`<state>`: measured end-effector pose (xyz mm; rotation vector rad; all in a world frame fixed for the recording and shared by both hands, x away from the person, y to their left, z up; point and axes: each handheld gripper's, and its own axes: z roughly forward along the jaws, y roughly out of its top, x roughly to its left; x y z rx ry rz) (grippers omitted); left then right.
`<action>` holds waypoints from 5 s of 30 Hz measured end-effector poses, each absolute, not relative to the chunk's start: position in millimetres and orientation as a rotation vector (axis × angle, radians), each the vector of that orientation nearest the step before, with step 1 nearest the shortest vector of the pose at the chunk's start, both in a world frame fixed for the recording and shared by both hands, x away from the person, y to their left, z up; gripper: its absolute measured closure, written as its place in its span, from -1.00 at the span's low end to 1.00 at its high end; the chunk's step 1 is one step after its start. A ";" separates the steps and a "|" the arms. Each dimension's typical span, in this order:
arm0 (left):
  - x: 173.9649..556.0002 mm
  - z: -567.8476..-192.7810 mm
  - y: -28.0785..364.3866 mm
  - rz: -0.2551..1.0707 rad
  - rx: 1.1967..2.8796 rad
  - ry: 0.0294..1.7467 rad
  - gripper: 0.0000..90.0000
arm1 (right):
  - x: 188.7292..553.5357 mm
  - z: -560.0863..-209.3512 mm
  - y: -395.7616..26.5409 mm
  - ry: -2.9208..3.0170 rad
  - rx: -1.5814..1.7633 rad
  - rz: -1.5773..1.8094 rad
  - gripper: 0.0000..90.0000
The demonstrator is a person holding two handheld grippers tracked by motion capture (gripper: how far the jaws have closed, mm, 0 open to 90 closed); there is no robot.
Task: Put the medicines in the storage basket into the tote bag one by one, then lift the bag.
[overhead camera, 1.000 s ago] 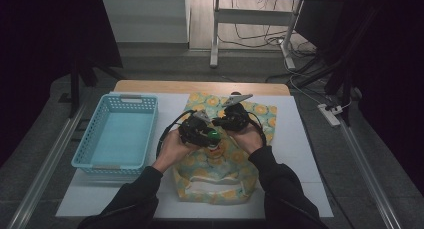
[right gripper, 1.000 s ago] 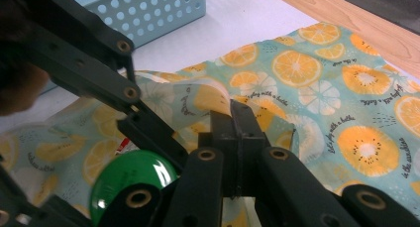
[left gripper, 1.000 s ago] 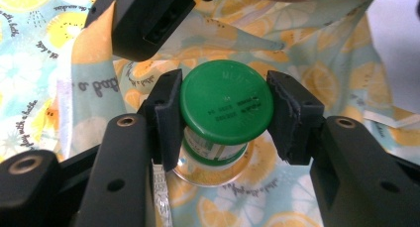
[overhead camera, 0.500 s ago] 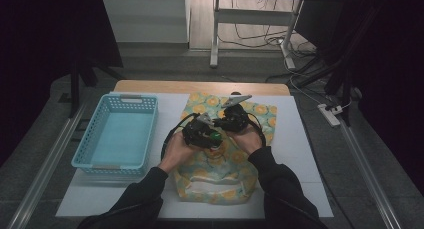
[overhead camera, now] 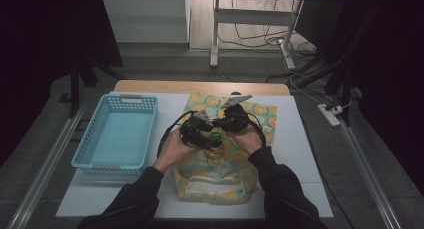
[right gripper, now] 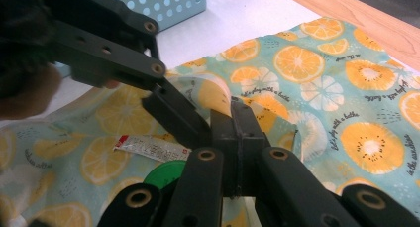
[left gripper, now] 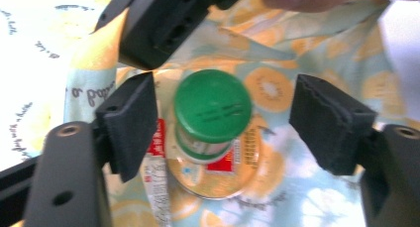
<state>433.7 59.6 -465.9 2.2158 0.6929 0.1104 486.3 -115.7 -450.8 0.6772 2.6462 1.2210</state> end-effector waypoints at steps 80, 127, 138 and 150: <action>346.8 -539.0 50.9 0.158 2.413 0.603 -0.96 | 477.4 -455.6 -121.2 2.659 0.680 1.228 1.00; 367.1 -491.3 79.1 -0.029 2.225 0.781 0.99 | 475.9 -442.2 -129.9 2.652 0.682 1.259 1.00; 376.1 -462.2 84.1 0.009 2.185 0.761 0.99 | 471.6 -426.5 -129.0 2.654 0.653 1.273 1.00; 391.5 -420.8 89.6 0.027 2.142 0.737 0.99 | 465.9 -400.4 -127.2 2.644 0.600 1.299 1.00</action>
